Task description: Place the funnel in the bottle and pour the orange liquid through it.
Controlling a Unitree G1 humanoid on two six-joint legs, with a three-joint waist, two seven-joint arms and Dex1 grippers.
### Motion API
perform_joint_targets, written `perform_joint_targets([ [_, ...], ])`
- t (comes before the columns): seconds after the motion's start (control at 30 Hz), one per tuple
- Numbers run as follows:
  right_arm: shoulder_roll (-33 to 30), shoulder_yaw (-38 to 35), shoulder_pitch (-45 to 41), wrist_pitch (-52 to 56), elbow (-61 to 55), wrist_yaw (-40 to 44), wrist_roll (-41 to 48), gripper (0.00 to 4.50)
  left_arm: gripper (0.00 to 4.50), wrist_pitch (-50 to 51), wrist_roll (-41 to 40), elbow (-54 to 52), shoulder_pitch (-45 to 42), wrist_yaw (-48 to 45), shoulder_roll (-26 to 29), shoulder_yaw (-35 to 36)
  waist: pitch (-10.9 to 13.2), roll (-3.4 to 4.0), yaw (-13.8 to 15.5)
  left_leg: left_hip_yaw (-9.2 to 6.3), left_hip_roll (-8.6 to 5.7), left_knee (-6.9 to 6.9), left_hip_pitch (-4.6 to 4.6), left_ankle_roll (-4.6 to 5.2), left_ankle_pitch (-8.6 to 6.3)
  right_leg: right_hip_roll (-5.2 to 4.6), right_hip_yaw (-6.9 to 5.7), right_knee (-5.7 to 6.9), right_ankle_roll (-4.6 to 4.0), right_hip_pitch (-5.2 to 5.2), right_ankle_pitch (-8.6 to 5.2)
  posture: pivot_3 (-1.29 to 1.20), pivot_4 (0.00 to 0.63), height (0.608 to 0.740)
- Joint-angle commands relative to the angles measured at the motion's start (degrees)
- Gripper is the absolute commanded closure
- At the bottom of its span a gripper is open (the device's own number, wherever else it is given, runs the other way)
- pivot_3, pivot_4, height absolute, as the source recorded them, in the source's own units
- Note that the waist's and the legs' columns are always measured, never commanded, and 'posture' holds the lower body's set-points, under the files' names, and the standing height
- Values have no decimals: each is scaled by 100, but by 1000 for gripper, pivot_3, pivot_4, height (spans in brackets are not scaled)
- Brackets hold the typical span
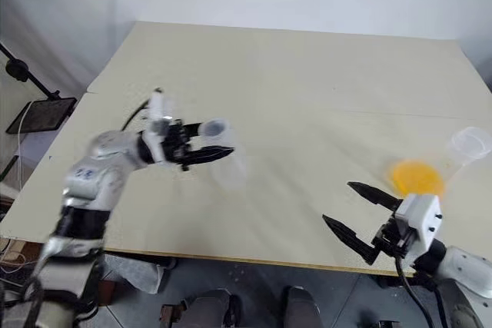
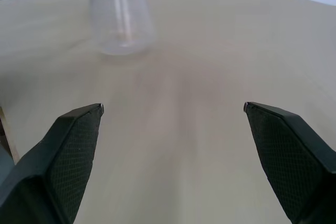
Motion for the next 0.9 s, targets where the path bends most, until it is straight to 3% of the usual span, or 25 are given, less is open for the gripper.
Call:
perform_joint_targets([
  [0.03,178,-334,342,-194,-339,-129,9,0,2148,-732,575,871,-541,95,-536,-352,2,-3,-2,6,-2,0,0,2,1,1,-5,0,3,-2,1,0,150,740],
  [0.23,537,-527,868,-309,-752,-457,-66,0,2148,-1810,1324,2464,-1187,196,-1322,-676,4,-6,-95,21,1,-1,-2,7,4,1,0,1,7,-12,3,0,150,740],
  [0.33,690,-548,1024,-360,-895,-609,-116,0,2148,-2411,1662,3062,-1408,801,-1554,-576,5,-8,-69,22,5,-1,-2,6,6,-4,0,2,7,-13,3,0,150,740],
  [0.53,958,-476,1271,-496,-1057,-751,-190,0,2148,-2408,1510,3311,-1531,198,-1826,-517,5,-8,-60,20,-1,-1,-7,11,12,-24,1,-3,7,-14,3,0,150,740],
  [0.6,969,-446,1241,-511,-1041,-776,-192,0,1388,-2339,1540,3322,-1547,114,-1828,-491,5,-8,-63,19,-3,-1,-10,11,12,-23,-2,-3,8,-15,4,0,150,740],
  [0.77,936,-347,1076,-524,-933,-817,-219,0,14,-2083,1456,3226,-1528,16,-1805,-324,5,-8,-71,18,-3,-1,-10,11,12,-22,-2,-2,9,-17,4,0,150,740],
  [0.9,873,-209,792,-488,-766,-788,-246,0,14,-2026,1422,2949,-1348,-72,-1610,-203,5,-8,-82,18,-1,-1,-10,11,12,-22,-1,2,9,-19,4,0,150,740],
])
